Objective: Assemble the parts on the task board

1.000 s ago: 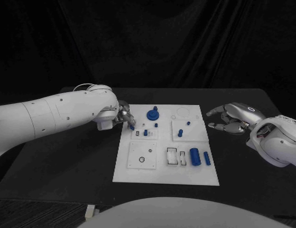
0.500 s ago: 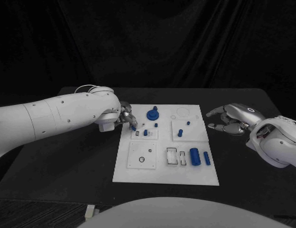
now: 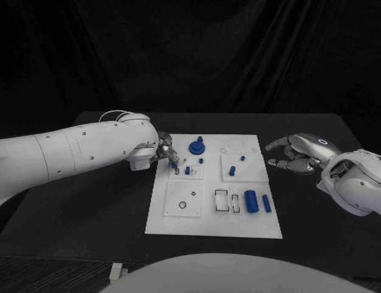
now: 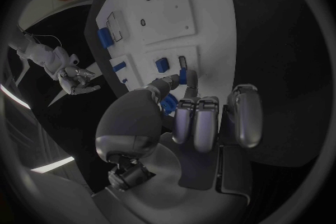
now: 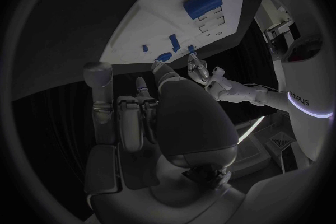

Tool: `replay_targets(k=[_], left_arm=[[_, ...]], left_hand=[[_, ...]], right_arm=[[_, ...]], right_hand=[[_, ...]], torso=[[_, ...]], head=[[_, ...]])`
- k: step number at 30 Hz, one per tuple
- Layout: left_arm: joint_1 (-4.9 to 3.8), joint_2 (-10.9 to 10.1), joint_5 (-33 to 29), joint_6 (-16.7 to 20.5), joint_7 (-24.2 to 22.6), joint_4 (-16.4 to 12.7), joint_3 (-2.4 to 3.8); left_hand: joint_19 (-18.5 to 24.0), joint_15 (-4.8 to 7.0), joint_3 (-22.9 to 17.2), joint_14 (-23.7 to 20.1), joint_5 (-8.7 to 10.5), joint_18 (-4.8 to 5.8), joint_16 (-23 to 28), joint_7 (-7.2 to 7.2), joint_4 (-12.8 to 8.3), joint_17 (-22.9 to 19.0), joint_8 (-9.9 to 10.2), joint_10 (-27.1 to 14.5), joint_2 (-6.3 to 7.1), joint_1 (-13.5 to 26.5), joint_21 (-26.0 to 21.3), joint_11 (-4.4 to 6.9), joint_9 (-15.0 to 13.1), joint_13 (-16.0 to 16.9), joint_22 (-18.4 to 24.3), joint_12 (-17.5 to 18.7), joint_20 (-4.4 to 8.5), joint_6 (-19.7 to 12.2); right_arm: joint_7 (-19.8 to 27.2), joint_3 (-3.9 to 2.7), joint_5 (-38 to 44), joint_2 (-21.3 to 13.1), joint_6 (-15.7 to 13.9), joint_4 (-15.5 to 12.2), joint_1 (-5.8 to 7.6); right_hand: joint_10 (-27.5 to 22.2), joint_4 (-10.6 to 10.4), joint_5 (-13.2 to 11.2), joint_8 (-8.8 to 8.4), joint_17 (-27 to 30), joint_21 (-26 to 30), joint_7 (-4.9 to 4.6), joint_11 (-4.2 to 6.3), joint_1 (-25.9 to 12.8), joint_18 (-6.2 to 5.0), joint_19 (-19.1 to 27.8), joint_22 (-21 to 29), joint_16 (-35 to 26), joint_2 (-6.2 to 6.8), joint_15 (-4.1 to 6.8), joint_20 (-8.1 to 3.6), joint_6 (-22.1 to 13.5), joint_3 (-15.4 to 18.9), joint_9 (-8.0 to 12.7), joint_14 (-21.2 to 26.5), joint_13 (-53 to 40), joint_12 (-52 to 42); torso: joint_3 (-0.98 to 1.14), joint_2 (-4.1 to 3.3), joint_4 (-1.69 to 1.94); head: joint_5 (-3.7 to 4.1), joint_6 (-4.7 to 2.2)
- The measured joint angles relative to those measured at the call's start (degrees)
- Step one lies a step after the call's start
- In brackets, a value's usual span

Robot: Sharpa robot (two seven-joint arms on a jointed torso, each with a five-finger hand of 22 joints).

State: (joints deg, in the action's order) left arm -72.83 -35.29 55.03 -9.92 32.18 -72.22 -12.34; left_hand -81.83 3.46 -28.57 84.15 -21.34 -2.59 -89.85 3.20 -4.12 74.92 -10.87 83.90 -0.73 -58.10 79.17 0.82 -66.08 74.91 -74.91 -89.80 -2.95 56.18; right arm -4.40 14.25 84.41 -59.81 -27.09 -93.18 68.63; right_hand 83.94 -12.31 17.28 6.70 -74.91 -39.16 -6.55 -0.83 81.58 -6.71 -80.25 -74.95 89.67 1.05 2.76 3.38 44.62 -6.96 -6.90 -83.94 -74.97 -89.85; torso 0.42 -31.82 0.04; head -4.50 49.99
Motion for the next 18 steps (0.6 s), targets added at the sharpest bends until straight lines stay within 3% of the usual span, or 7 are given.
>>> replay_targets(k=[18], left_arm=[[0.48, 0.16, 1.56, 0.46, 0.01, -0.18, -0.01]], left_hand=[[0.00, 0.00, 0.00, 0.00, 0.06, 0.00, 0.00, -0.02, -0.01, 0.00, 0.00, 0.00, 0.00, 0.00, 0.00, 0.00, 0.01, 0.00, 0.00, 0.00, 0.00, -0.41]], right_arm=[[-0.02, 0.02, 0.00, -0.17, 0.03, -0.22, -0.10]], right_hand=[[0.00, 0.16, -0.01, 0.00, 0.00, 0.00, 0.00, 0.00, 0.00, 0.00, 0.00, 0.01, 0.00, 0.00, 0.00, 0.00, 0.00, -0.16, 0.00, 0.00, 0.00, 0.00]], torso=[[-0.01, 0.00, 0.08]], head=[[-0.23, 0.00]])
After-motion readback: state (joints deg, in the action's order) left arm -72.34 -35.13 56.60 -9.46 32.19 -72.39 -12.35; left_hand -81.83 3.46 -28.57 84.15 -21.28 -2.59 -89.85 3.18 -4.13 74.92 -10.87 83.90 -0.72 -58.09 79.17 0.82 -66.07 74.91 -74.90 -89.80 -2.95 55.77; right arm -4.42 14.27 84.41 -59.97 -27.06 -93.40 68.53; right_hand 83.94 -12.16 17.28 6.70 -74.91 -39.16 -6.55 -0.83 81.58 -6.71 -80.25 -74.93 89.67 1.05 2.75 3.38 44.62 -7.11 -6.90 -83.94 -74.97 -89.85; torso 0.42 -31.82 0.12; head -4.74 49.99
